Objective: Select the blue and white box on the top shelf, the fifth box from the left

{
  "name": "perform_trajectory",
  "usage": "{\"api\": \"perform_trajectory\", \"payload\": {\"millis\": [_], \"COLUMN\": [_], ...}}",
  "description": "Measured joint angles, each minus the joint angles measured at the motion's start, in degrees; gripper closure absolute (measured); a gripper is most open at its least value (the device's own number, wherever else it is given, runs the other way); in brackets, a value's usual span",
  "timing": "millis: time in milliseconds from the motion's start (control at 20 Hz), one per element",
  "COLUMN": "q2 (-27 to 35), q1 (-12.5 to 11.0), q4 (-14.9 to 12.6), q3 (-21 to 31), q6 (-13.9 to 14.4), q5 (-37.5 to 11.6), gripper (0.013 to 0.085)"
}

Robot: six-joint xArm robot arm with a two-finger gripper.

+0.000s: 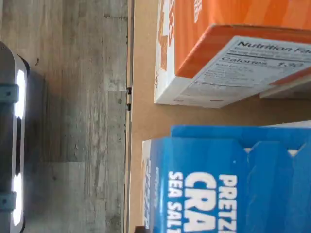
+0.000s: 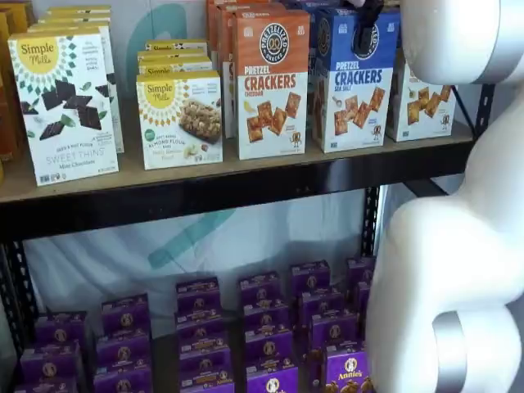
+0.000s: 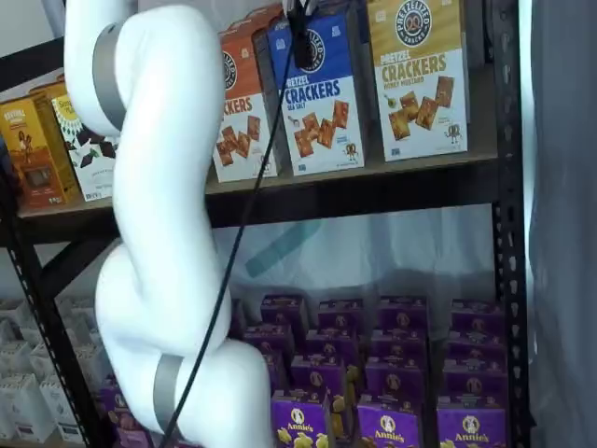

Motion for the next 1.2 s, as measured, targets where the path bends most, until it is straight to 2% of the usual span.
{"api": "perform_trajectory", "payload": {"millis": [150,300,650,1200], "q2": [0.0,-0.03,0.33,-2.43], "q1": [0.07,0.14,-0.19,-1.28], "q4": [-0.14,-0.25,0.31,1.38], "q3": [0.01,0.08,-0.61,1.64], "q6": [0.01,0.04,-0.04,-0.72], "q5": [-0.11,-0.22,0.72,1.02], "gripper": [0.025,0.033,0.033,0.033]}}
